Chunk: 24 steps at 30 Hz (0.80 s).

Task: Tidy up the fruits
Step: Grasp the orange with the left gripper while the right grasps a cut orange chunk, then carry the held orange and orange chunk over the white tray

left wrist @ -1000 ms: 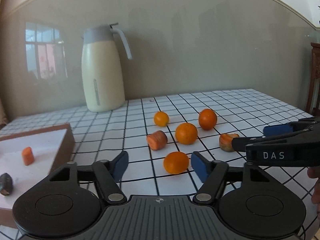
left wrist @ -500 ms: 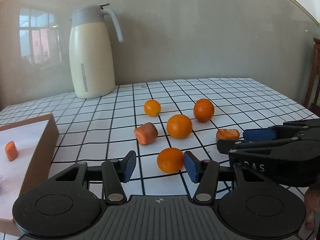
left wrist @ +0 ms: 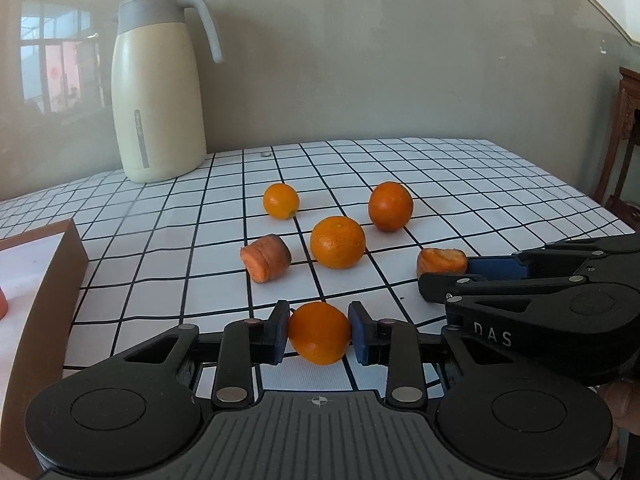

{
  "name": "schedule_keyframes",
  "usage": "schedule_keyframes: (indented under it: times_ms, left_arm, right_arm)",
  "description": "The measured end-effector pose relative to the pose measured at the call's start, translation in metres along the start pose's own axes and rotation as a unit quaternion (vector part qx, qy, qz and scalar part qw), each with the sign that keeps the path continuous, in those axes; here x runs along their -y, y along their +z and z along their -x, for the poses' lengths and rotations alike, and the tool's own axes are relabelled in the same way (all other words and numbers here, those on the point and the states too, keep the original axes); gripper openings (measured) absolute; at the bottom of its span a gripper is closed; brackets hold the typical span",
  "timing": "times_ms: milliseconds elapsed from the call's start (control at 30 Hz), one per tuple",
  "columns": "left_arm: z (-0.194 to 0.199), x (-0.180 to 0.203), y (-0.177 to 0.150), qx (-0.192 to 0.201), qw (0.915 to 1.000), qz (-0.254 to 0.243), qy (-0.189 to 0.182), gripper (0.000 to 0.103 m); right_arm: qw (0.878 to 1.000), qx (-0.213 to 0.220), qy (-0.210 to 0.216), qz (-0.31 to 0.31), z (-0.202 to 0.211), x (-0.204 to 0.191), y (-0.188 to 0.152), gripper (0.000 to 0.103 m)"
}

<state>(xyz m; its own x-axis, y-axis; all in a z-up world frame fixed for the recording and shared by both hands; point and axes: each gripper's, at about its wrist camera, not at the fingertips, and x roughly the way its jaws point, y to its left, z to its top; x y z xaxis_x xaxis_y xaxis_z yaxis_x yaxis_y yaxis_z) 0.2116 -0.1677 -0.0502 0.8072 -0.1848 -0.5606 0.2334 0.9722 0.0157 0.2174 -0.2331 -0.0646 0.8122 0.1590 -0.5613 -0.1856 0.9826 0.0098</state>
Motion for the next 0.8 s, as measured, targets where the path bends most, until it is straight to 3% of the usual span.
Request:
schedule_keyframes:
  times_ms: [800]
  left_arm:
    - [0.058,-0.019,-0.001,0.038,0.9991,-0.013,0.018,0.032]
  right_arm:
    - [0.999,0.042,-0.003,0.010,0.050,-0.017,0.002,0.024]
